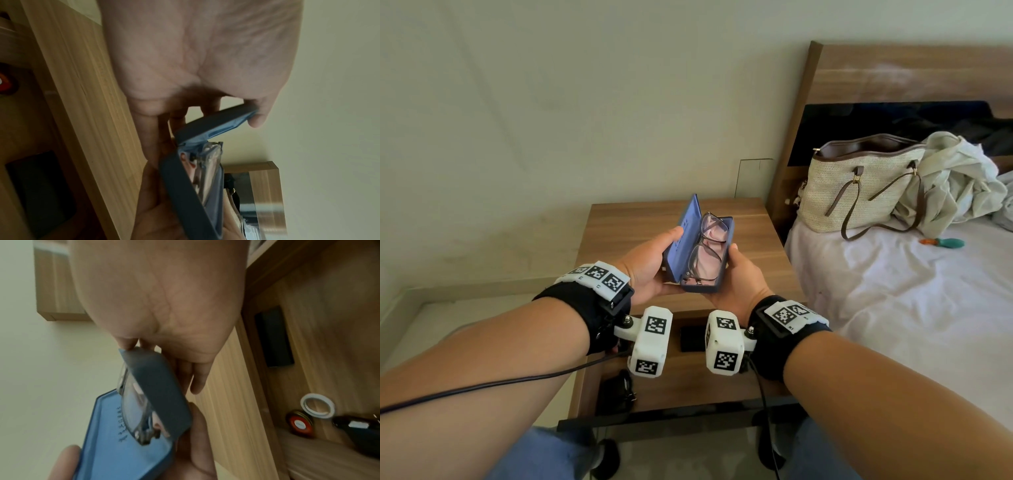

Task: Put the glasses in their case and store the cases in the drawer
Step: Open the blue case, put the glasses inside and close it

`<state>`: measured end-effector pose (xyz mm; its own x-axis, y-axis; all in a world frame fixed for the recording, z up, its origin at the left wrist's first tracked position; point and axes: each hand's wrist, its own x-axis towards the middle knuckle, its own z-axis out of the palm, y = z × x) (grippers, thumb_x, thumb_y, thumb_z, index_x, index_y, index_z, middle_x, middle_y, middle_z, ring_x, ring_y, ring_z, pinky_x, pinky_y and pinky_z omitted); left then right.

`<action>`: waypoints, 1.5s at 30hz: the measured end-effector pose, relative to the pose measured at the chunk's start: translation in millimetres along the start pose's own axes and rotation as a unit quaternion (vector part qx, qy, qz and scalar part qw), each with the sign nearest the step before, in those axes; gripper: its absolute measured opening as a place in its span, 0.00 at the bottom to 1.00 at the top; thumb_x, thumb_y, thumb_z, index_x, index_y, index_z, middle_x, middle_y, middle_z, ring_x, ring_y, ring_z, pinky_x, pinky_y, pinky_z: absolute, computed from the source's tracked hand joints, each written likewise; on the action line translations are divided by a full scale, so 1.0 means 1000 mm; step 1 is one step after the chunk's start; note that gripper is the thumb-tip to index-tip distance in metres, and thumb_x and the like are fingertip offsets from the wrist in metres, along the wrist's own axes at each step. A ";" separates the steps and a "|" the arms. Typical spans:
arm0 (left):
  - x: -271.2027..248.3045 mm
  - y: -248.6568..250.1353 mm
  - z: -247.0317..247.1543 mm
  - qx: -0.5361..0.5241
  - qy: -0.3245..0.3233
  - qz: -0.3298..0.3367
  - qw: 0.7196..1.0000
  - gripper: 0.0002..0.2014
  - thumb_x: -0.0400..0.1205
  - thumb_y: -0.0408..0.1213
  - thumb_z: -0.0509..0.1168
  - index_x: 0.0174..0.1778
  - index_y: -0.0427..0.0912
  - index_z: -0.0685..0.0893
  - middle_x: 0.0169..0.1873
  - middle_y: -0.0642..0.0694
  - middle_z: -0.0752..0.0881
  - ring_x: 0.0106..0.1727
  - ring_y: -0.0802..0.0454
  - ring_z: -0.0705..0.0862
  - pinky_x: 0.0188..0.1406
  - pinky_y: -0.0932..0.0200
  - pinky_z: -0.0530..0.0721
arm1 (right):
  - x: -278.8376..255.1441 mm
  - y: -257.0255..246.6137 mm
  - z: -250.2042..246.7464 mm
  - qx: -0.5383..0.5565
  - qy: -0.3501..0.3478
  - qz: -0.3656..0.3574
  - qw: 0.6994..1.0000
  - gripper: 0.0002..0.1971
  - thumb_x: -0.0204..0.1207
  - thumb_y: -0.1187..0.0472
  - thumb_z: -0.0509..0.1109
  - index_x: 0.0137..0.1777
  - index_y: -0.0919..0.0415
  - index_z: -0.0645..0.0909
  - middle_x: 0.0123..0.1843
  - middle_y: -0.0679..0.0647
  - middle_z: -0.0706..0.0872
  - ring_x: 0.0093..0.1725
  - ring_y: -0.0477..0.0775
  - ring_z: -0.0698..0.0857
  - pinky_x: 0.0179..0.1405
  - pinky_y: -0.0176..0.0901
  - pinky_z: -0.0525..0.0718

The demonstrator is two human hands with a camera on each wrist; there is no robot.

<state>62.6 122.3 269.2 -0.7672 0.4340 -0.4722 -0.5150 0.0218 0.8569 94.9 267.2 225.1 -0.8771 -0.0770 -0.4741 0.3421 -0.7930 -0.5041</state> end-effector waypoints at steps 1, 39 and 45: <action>0.000 0.000 0.001 0.013 0.002 -0.001 1.000 0.21 0.85 0.56 0.55 0.63 0.47 0.84 0.52 0.41 0.90 0.50 0.44 0.88 0.54 0.44 0.87 | 0.000 0.001 0.001 0.009 -0.005 0.001 1.000 0.27 0.85 0.42 0.50 0.73 0.58 0.77 0.71 0.63 0.82 0.70 0.66 0.81 0.57 0.61 0.83; 0.008 -0.003 0.013 0.354 0.026 0.052 0.933 0.39 0.68 0.72 0.53 0.79 0.76 0.56 0.72 0.49 0.80 0.65 0.44 0.84 0.67 0.43 0.81 | 0.012 0.016 0.011 0.017 0.069 -0.056 0.996 0.24 0.85 0.43 0.53 0.72 0.55 0.76 0.64 0.65 0.86 0.64 0.69 0.84 0.67 0.76 0.76; 0.012 -0.005 0.009 0.340 0.032 0.062 0.938 0.38 0.67 0.73 0.52 0.77 0.77 0.59 0.68 0.48 0.84 0.62 0.43 0.86 0.65 0.40 0.83 | 0.019 0.015 0.001 0.035 0.058 -0.059 0.996 0.25 0.85 0.43 0.53 0.70 0.58 0.78 0.65 0.67 0.86 0.65 0.71 0.84 0.69 0.76 0.74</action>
<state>59.7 135.9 260.9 -0.8373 0.4171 -0.3536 -0.0739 0.5544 0.8290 83.4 253.2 209.1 -0.8638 0.0855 -0.4965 0.2117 -0.8327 -0.5117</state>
